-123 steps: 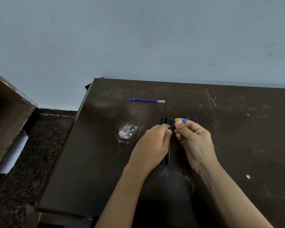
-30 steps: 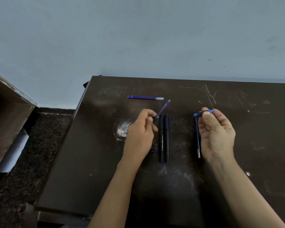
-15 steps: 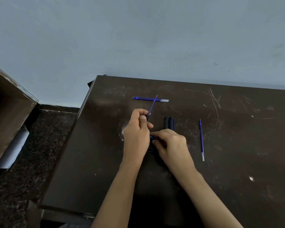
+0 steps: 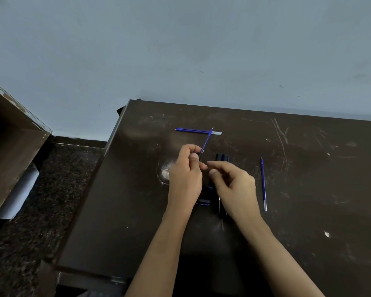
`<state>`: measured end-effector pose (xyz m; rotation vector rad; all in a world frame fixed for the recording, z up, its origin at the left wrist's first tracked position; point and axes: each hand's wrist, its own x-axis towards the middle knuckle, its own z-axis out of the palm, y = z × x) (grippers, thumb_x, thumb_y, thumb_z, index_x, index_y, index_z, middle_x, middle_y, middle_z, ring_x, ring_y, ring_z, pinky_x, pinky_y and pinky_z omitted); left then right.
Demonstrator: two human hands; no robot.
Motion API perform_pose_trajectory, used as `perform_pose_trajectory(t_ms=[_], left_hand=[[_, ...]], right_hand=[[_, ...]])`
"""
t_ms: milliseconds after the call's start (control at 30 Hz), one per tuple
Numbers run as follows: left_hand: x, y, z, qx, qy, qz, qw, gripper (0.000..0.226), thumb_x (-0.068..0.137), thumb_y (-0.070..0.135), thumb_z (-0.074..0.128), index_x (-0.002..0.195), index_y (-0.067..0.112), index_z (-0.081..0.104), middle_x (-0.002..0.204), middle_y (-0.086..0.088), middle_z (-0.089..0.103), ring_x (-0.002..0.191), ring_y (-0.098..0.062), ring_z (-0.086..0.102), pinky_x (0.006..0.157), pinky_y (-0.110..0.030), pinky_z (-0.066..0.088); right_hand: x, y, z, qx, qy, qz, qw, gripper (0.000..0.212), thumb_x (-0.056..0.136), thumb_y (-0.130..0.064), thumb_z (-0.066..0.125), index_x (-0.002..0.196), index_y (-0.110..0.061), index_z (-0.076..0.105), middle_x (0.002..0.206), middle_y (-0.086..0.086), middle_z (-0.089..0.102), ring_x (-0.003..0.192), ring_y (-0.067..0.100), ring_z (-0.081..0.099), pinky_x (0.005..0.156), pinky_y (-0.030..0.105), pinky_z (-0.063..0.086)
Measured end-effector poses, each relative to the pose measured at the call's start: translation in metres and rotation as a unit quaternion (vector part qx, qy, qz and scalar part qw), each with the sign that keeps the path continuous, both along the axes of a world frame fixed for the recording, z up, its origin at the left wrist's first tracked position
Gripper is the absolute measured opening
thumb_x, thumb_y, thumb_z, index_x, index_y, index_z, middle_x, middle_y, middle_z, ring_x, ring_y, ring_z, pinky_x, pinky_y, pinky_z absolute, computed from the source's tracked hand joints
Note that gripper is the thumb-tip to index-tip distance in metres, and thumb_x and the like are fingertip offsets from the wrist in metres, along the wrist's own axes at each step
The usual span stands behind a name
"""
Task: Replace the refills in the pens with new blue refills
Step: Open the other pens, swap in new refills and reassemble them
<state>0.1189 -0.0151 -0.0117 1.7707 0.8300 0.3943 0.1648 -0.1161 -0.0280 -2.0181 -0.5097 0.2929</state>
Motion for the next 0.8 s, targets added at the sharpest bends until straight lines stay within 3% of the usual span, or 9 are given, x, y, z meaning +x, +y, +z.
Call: perform_pose_trajectory(t_ms=[100,200,300,400,467,600,700,800], left_hand=[[0.001,-0.005,0.002,-0.009,-0.006,-0.018,1.000,0.020,0.100,0.018,0.036,0.098,0.030,0.052,0.069,0.007,0.060,0.056,0.009,0.051,0.052,-0.004,0.038],[0.001,-0.008,0.006,-0.011,-0.013,-0.030,0.999,0.020,0.100,0.016,0.037,0.097,0.029,0.051,0.072,0.010,0.060,0.061,0.013,0.053,0.054,-0.002,0.038],[0.000,-0.008,0.010,-0.015,-0.029,-0.032,0.999,0.019,0.100,0.015,0.036,0.098,0.029,0.049,0.077,0.012,0.061,0.064,0.015,0.055,0.054,-0.003,0.040],[0.000,-0.007,0.010,-0.017,-0.045,-0.016,0.999,0.018,0.100,0.016,0.036,0.099,0.032,0.045,0.074,0.009,0.061,0.058,0.009,0.055,0.051,-0.007,0.041],[0.000,-0.006,0.007,-0.020,-0.044,0.003,0.999,0.015,0.100,0.019,0.037,0.099,0.031,0.045,0.071,0.006,0.061,0.054,0.006,0.052,0.051,-0.010,0.041],[0.001,-0.003,0.007,-0.045,-0.032,0.045,0.997,0.011,0.101,0.019,0.036,0.103,0.021,0.047,0.073,0.005,0.061,0.052,0.012,0.050,0.049,-0.005,0.040],[0.000,-0.001,0.008,-0.049,-0.025,0.055,0.997,0.010,0.101,0.019,0.037,0.102,0.018,0.047,0.074,0.005,0.060,0.051,0.013,0.049,0.048,-0.004,0.039],[0.000,-0.001,0.008,-0.049,-0.007,0.058,0.997,0.009,0.100,0.021,0.037,0.102,0.022,0.046,0.078,0.004,0.062,0.056,0.005,0.053,0.050,-0.004,0.039]], right_hand=[[0.000,0.001,0.007,0.077,0.118,-0.052,0.989,0.021,0.092,-0.019,0.056,0.106,-0.027,0.069,0.093,-0.008,0.072,0.088,0.007,0.068,0.084,0.032,0.055],[0.003,0.012,0.020,0.142,0.195,-0.066,0.968,0.019,0.092,-0.019,0.057,0.105,-0.020,0.070,0.092,-0.001,0.074,0.087,0.011,0.071,0.084,0.034,0.057],[0.014,0.027,0.031,0.139,0.244,-0.083,0.956,0.014,0.085,-0.019,0.065,0.097,-0.016,0.072,0.087,0.005,0.074,0.081,0.019,0.071,0.078,0.041,0.059],[0.028,0.043,0.043,0.138,0.286,-0.077,0.945,0.012,0.081,-0.009,0.067,0.092,-0.008,0.071,0.076,0.008,0.070,0.063,0.020,0.063,0.065,0.036,0.055],[0.042,0.054,0.056,0.182,0.290,-0.078,0.936,0.014,0.084,-0.005,0.062,0.096,-0.004,0.068,0.074,0.005,0.065,0.061,0.015,0.058,0.059,0.029,0.050],[0.077,0.068,0.076,0.186,0.203,0.013,0.961,0.016,0.089,-0.009,0.056,0.100,-0.012,0.068,0.078,0.004,0.063,0.068,0.013,0.061,0.061,0.025,0.051],[0.089,0.084,0.060,0.031,0.030,0.115,0.992,0.018,0.086,-0.010,0.061,0.098,-0.015,0.073,0.075,-0.007,0.067,0.073,0.009,0.060,0.072,0.024,0.048],[0.091,0.093,0.024,-0.165,-0.144,0.169,0.961,0.019,0.087,-0.013,0.059,0.101,-0.017,0.071,0.098,0.003,0.071,0.096,0.018,0.061,0.085,0.032,0.048]])
